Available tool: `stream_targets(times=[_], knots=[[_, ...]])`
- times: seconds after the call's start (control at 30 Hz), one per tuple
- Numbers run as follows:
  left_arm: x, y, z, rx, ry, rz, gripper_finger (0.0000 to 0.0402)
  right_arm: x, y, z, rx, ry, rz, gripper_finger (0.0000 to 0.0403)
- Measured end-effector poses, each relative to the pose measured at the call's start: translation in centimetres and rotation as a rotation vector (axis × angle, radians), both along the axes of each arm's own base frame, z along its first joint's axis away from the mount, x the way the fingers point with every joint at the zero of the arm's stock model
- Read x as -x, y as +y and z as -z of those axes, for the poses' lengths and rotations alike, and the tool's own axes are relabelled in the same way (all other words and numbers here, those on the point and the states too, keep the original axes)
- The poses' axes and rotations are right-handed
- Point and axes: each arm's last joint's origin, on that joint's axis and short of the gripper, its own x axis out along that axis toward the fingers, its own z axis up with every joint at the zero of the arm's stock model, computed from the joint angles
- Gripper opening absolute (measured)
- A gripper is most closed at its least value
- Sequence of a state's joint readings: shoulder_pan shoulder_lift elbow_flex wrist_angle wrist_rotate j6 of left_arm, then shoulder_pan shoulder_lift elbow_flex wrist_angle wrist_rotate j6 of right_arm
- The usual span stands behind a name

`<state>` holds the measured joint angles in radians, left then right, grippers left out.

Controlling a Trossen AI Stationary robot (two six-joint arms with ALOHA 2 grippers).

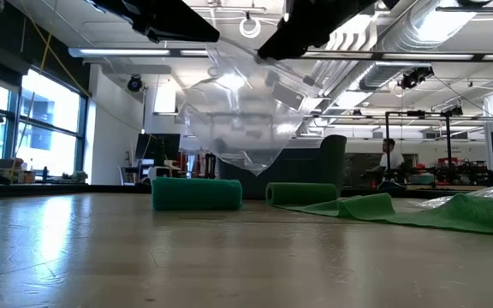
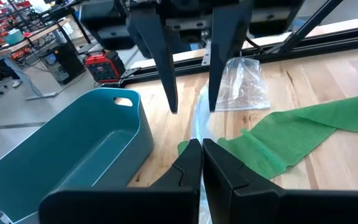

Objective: Roll bandage
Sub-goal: Open the left transparent zip bag

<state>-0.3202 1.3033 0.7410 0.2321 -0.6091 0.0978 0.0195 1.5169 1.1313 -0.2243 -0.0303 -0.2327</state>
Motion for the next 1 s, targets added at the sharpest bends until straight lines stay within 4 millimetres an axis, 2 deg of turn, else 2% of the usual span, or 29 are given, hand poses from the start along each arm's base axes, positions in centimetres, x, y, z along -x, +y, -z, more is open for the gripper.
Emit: stream_targets(times=[0.23, 0.43, 0.63, 1.0], knots=[[0.0, 0.0, 0.0, 0.0, -0.001, 0.0, 0.0001, -0.4, -0.1, 0.7, 0.008, 0.022, 0.009, 0.0129], [0.0, -0.1, 0.0, 0.011, 0.001, 0.023, 0.0001, -0.1, -0.5, 0.2, 0.125, 0.007, 0.146, 0.0128], [0.0, -0.1, 0.0, 0.017, 0.004, 0.028, 0.0001, 0.5, -0.3, -0.7, 0.115, -0.022, 0.099, 0.0128], [-0.1, -0.1, -0.1, 0.022, -0.01, 0.031, 0.0001, 0.5, 0.0, -0.7, 0.125, -0.022, 0.003, 0.0128]])
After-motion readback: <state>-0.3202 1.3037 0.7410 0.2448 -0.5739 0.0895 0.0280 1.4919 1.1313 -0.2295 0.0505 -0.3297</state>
